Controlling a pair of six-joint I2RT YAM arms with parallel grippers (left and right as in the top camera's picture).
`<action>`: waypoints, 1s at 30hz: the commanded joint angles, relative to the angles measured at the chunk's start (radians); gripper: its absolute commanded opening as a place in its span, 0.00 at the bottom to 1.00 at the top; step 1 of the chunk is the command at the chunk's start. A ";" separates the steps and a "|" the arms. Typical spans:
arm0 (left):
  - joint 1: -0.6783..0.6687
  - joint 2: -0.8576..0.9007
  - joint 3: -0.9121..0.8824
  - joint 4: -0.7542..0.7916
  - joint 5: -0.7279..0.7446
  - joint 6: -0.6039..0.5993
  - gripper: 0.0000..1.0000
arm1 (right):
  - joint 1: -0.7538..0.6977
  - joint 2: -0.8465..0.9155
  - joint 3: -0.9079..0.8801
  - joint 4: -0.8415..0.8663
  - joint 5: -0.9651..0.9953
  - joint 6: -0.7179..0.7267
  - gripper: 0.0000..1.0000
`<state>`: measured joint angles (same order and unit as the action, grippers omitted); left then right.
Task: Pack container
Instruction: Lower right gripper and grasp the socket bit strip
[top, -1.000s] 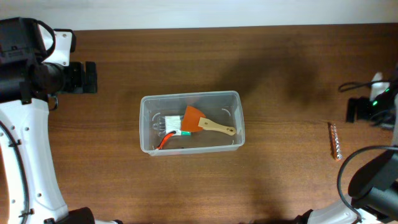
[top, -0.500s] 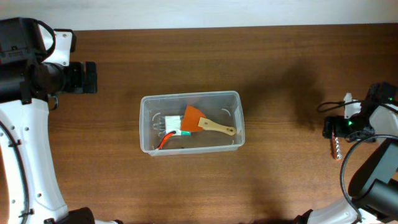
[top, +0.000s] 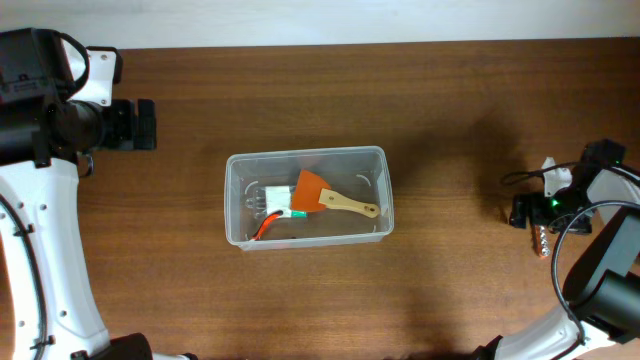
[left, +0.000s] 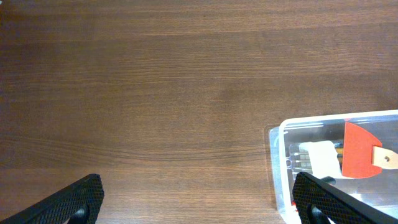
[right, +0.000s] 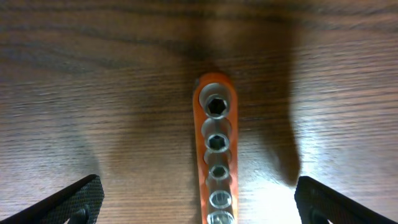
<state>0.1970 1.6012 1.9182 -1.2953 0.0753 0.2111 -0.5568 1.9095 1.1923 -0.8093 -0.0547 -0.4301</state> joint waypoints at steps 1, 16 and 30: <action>0.004 0.005 -0.005 -0.001 0.008 -0.016 0.99 | -0.001 0.024 -0.010 0.003 -0.011 -0.011 0.99; 0.004 0.005 -0.005 -0.001 0.008 -0.016 0.99 | -0.001 0.027 -0.011 -0.024 0.040 -0.010 0.58; 0.004 0.005 -0.005 -0.001 0.008 -0.016 0.99 | -0.001 0.027 -0.011 -0.023 0.040 -0.007 0.28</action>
<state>0.1970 1.6012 1.9182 -1.2953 0.0753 0.2111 -0.5568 1.9202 1.1915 -0.8326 -0.0235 -0.4442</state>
